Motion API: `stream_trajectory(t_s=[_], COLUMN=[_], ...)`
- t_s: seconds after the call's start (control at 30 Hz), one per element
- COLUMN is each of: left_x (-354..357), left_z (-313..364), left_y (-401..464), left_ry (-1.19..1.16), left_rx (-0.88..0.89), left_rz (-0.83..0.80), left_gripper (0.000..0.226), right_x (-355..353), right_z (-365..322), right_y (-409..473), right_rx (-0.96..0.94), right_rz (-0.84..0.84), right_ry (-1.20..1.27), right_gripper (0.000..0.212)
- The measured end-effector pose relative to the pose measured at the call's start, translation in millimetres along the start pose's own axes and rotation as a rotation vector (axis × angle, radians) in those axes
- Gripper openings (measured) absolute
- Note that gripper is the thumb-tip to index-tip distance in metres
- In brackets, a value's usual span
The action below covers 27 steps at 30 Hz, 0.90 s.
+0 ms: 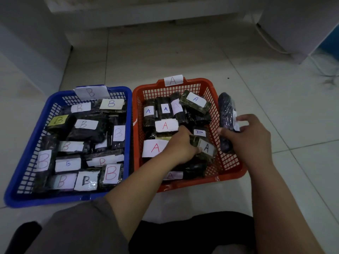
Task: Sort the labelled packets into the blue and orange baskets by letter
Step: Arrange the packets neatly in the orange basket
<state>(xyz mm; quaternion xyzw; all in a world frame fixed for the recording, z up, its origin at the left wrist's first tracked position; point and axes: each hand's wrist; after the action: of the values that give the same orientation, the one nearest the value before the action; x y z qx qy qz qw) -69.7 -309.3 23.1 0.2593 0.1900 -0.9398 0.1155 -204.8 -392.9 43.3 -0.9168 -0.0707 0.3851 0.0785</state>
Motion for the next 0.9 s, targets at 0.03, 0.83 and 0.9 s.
stream_trajectory(t_s=[0.03, 0.83, 0.9], left_x=[5, 26, 30], left_z=[2, -10, -11], left_y=[3, 30, 37], left_ry=[0.002, 1.104, 1.174], left_rx=[-0.022, 0.527, 0.463], left_rz=[-0.008, 0.001, -0.001], left_gripper=[0.05, 0.034, 0.032], right_x=[-1, -8, -7], right_z=[0, 8, 10], right_y=[0, -1, 0], right_rx=[0.003, -0.011, -0.001], right_rz=[0.003, -0.002, 0.013], right_ry=[0.023, 0.096, 0.086], right_gripper=[0.053, 0.06, 0.061])
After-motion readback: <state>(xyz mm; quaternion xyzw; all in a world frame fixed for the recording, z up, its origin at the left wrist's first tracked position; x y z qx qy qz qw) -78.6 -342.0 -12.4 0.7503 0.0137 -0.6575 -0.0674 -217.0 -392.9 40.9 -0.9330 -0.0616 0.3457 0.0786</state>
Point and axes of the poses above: each hand's wrist, its own y-axis towards the middle knuckle, its own x-axis out of the palm, z = x × y, and after that the axes turned 12 degrees about x, right-handed
